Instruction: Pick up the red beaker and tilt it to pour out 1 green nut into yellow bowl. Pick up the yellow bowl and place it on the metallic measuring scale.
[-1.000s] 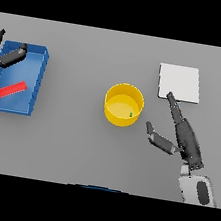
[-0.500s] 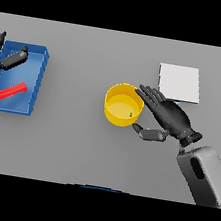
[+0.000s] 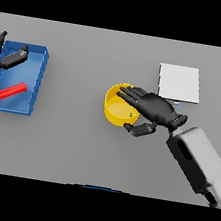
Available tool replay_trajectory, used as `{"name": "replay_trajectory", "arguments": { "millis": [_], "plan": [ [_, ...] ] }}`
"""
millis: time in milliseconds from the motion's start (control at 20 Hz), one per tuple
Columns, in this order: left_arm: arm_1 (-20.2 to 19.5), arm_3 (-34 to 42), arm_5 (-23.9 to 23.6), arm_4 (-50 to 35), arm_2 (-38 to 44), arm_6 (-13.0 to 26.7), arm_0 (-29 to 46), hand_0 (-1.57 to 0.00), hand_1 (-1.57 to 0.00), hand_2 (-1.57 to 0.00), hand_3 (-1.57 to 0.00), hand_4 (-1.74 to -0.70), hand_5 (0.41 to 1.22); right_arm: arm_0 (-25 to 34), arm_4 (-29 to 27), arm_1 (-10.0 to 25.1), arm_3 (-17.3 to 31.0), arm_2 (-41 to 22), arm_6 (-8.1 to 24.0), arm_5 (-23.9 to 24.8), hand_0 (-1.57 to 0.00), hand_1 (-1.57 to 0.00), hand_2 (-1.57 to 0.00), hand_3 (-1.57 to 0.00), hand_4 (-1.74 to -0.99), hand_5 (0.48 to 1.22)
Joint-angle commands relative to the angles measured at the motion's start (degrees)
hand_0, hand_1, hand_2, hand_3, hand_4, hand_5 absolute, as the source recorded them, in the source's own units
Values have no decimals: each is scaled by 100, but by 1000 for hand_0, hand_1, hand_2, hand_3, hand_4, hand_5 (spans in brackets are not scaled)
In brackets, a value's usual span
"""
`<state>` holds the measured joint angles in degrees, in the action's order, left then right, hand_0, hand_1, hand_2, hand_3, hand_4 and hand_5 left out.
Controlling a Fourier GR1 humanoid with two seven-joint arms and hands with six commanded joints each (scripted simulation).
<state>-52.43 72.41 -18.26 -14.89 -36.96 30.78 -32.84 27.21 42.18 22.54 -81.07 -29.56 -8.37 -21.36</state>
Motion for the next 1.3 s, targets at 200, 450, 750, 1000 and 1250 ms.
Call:
{"name": "replay_trajectory", "arguments": {
  "millis": [200, 450, 750, 1000, 1250],
  "plan": [
    [3, -2, 30, -1, -3, -94, 3, 1, 1, 1, 1, -795, 732, 277, 70, -140, 444, -255, -174, -232, 1, 1, 1, 1, -1250, 681],
    [-44, 30, 5, -13, 22, -104, 45, 1, 1, 1, 1, -798, 735, 486, 236, -150, 834, -459, -66, -468, 1, 1, 1, 1, -1295, 671],
    [30, -94, 33, 3, 19, -120, -37, 1, 1, 1, 1, -793, 731, 748, 357, -249, 1122, -661, -29, -677, 1, 1, 1, 1, -1304, 713],
    [25, -150, 99, 11, 17, -164, -77, 1, 1, 1, 1, -793, 722, 782, 505, -314, 1145, -818, 88, -704, -258, -236, -233, -249, -1387, 900],
    [-95, 18, 54, -41, 60, -140, 9, 1, 1, 1, 1, -799, 728, 814, 386, -279, 1120, -854, 74, -1089, -1136, -1107, -1086, -867, -1604, 1116]
  ]
}}
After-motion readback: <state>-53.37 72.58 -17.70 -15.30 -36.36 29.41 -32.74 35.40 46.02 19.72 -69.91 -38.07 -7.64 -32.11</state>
